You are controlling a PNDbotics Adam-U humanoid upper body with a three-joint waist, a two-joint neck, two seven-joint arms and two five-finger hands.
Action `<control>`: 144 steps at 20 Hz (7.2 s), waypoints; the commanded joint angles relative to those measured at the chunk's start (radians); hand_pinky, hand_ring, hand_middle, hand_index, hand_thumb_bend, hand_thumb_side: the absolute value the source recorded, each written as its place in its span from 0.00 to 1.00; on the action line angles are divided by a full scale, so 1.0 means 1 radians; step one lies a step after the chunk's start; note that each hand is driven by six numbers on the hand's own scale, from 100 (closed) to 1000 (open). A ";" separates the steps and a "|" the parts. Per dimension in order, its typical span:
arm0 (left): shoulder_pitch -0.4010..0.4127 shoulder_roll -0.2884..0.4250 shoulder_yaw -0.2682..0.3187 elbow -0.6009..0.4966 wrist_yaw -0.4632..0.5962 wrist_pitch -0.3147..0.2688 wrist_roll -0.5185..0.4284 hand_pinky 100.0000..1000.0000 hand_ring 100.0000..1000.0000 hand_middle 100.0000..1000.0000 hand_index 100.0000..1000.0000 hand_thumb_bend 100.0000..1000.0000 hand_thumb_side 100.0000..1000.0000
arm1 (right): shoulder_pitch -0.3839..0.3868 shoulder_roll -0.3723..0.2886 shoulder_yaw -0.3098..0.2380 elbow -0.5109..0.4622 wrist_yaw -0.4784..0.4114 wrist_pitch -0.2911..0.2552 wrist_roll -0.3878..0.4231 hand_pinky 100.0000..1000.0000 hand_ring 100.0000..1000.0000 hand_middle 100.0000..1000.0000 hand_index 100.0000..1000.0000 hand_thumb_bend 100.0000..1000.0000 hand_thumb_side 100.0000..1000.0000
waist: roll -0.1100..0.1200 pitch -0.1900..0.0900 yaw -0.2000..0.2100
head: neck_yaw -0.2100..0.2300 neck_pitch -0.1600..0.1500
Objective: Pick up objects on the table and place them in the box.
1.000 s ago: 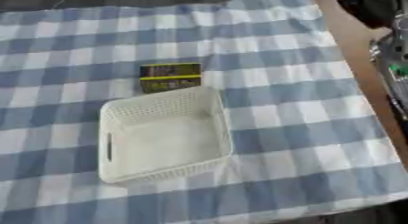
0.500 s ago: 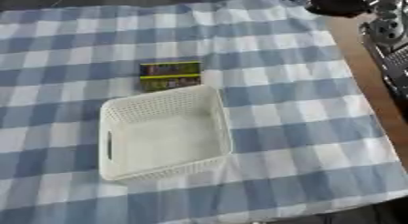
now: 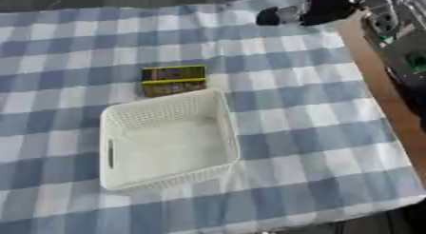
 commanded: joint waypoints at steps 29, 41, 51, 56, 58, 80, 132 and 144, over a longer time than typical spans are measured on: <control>-0.026 -0.001 -0.008 -0.011 0.009 -0.001 -0.013 0.58 0.60 0.76 0.79 0.74 0.58 | -0.146 0.115 0.069 0.288 -0.006 -0.283 0.012 0.00 0.62 0.71 0.79 0.97 0.35 | 0.000 -0.011 0.023 | -0.006 -0.048; -0.025 -0.005 -0.004 -0.011 0.007 -0.004 -0.009 0.58 0.60 0.76 0.79 0.75 0.58 | -0.144 0.214 0.087 0.303 0.138 -0.225 -0.121 0.07 0.66 0.70 0.77 0.94 0.36 | 0.006 -0.009 0.021 | -0.040 -0.051; -0.024 0.000 -0.004 -0.011 0.002 -0.004 -0.009 0.58 0.59 0.76 0.79 0.74 0.58 | -0.131 0.240 0.130 0.324 0.056 -0.140 -0.148 0.00 0.62 0.70 0.78 0.93 0.46 | 0.006 -0.012 0.017 | -0.040 -0.051; -0.025 0.002 -0.005 -0.011 0.002 -0.004 -0.010 0.58 0.59 0.76 0.79 0.73 0.57 | -0.120 0.249 0.140 0.305 0.002 -0.120 -0.135 0.00 0.61 0.69 0.78 0.92 0.47 | 0.006 -0.012 0.017 | -0.035 -0.051; -0.025 0.002 -0.005 -0.011 0.002 -0.005 -0.010 0.58 0.59 0.76 0.79 0.73 0.57 | -0.120 0.252 0.143 0.300 -0.001 -0.118 -0.134 0.00 0.61 0.69 0.78 0.92 0.47 | 0.005 -0.013 0.017 | -0.034 -0.051; -0.051 -0.015 -0.010 -0.011 0.016 -0.014 -0.018 0.59 0.60 0.76 0.79 0.74 0.57 | -0.150 0.338 0.143 0.364 0.057 -0.107 -0.140 0.00 0.58 0.69 0.78 0.91 0.49 | 0.007 -0.008 0.035 | -0.041 -0.054; -0.071 -0.024 -0.013 -0.011 0.021 -0.013 -0.021 0.59 0.60 0.76 0.79 0.75 0.57 | -0.122 0.401 0.161 0.499 0.111 -0.197 -0.056 0.00 0.55 0.67 0.78 0.89 0.49 | 0.002 -0.003 0.054 | -0.039 -0.051; -0.073 -0.025 -0.014 -0.011 0.020 -0.013 -0.021 0.59 0.60 0.76 0.79 0.75 0.56 | -0.133 0.404 0.156 0.537 0.134 -0.217 -0.054 0.00 0.55 0.67 0.78 0.89 0.50 | 0.001 -0.002 0.056 | -0.039 -0.052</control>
